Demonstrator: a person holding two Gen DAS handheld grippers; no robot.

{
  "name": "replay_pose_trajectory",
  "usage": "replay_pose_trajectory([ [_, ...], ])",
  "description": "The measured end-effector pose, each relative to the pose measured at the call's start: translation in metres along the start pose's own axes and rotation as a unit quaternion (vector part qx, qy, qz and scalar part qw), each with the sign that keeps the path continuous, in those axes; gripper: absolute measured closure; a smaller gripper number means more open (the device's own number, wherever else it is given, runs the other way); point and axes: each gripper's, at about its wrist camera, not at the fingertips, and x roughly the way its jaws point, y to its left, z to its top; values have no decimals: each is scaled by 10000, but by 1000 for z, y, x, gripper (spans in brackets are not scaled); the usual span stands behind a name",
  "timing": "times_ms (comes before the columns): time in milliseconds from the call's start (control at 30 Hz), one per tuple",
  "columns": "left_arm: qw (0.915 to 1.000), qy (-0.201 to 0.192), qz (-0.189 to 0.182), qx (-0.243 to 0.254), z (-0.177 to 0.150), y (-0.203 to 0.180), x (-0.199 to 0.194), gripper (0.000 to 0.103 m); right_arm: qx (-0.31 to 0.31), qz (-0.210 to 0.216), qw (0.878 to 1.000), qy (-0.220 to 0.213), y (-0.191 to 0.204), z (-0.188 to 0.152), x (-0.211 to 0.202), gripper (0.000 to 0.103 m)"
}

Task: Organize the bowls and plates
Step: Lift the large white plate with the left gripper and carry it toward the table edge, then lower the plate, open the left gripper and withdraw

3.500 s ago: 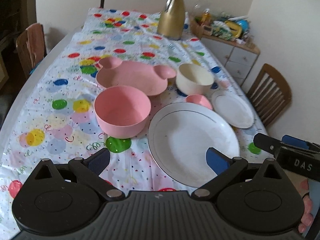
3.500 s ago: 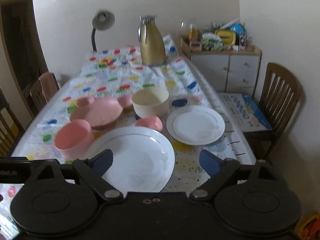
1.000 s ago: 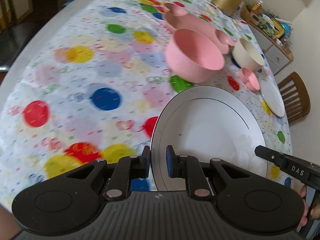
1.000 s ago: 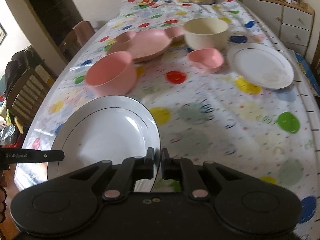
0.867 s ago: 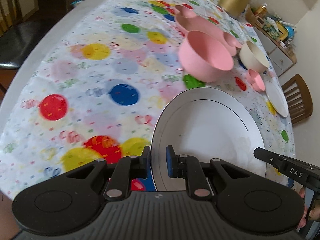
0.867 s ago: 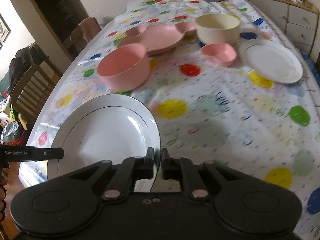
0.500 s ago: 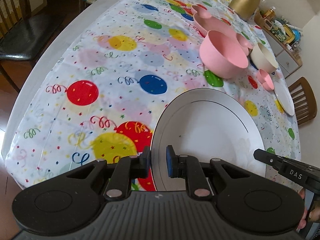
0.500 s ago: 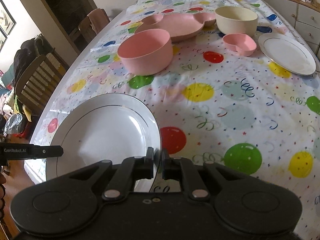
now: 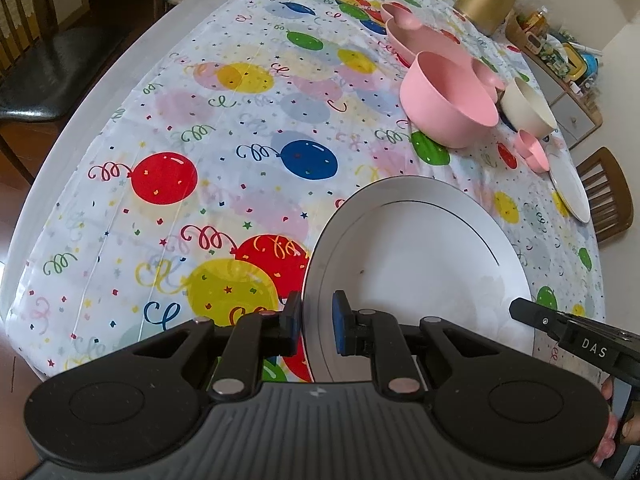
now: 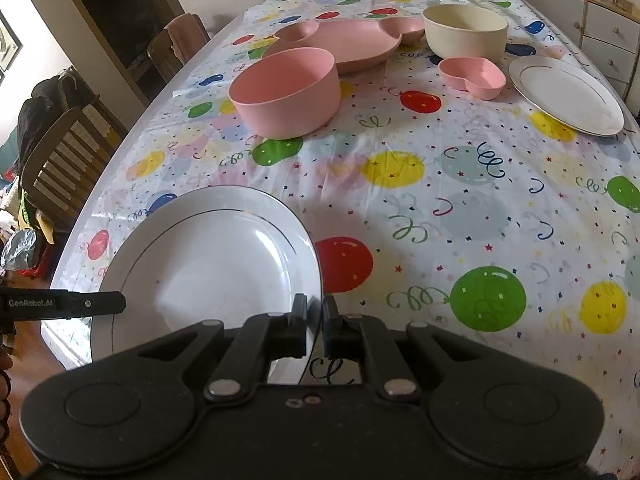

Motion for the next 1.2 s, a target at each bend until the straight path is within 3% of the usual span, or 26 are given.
replay_pose_trajectory([
  [300, 9999, -82, 46, -42, -1, 7, -7, 87, -1, -231, 9996, -130, 3, 1, -6, 90],
  [467, 9992, -272, 156, 240, -1, 5, -20, 87, 42, -416, 9989, -219, 5, 0, -13, 85],
  [700, 9964, -602, -16, 596, 2, 1, -46, 87, 45, -587, 9972, -462, 14, -4, -32, 80],
  [933, 9893, -917, -326, 1085, 4, -16, -68, 87, 10, -755, 9930, -903, 30, -9, -64, 65],
  [1033, 9854, -1060, -465, 1252, 6, -25, -77, 74, 27, -842, 9904, -1100, 35, -11, -79, 59],
  [1100, 9824, -1150, -572, 1359, 6, -31, -82, 56, 48, -899, 9884, -1220, 36, -12, -89, 55],
  [1133, 9804, -1227, -608, 1417, 6, -35, -85, 43, 56, -942, 9872, -1287, 37, -13, -95, 54],
  [1200, 9762, -1371, -672, 1543, 5, -43, -92, 38, 74, -1033, 9844, -1422, 37, -14, -105, 50],
])
